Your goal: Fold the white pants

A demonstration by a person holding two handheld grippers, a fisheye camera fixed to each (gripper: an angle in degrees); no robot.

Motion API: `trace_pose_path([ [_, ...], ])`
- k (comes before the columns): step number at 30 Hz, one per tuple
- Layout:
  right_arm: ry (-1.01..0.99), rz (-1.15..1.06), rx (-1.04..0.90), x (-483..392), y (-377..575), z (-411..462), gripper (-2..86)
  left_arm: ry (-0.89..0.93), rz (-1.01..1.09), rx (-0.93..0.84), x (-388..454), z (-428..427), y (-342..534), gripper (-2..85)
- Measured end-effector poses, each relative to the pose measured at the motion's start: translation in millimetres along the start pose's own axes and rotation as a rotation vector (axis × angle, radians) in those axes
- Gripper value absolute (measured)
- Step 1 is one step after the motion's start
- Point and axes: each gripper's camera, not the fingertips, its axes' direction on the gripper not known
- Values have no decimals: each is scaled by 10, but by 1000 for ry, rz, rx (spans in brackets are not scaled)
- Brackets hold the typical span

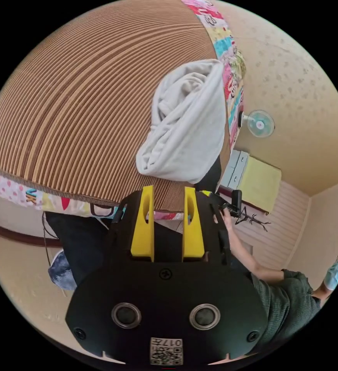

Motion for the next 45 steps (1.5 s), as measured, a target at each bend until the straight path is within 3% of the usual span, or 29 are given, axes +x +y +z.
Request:
trace_pose_path([
  [3, -77, 16, -29, 321, 219, -20, 96, 77, -57, 73, -216, -148, 89, 138],
  [6, -141, -18, 13, 418, 137, -291, 132, 31, 30, 116, -50, -361, -125, 168],
  [14, -207, -152, 3, 324, -795, -595, 200, -32, 201, 103, 355, -407, -1108, 238],
  [18, -134, -211, -136, 259, -805, -287, 196, -234, 185, -30, 297, -56, -1293, 240],
  [20, -84, -263, -146, 221, -568, -214, 182, -297, 210, -12, 331, -94, -1219, 229],
  [23, -234, -153, -112, 455, -238, -277, 175, -118, 185, -46, 207, -173, -1124, 156],
  [24, -273, -114, -124, 523, -169, -265, 174, -45, 91, -34, 46, -241, -1061, 144],
  [30, -321, -77, -236, 498, 785, -293, 141, -22, 91, -194, -175, -605, -656, 121],
  [34, -339, -167, -322, -64, 1434, -322, 102, 4, 115, -259, -318, -1183, -321, 111],
  [38, -446, -209, -305, -823, 1814, -263, 86, 5, 128, -216, -420, -1961, -141, 103],
  [45, -488, -297, -221, -2476, 1717, 9, 86, -180, 254, -86, -323, -3856, -244, 101],
])
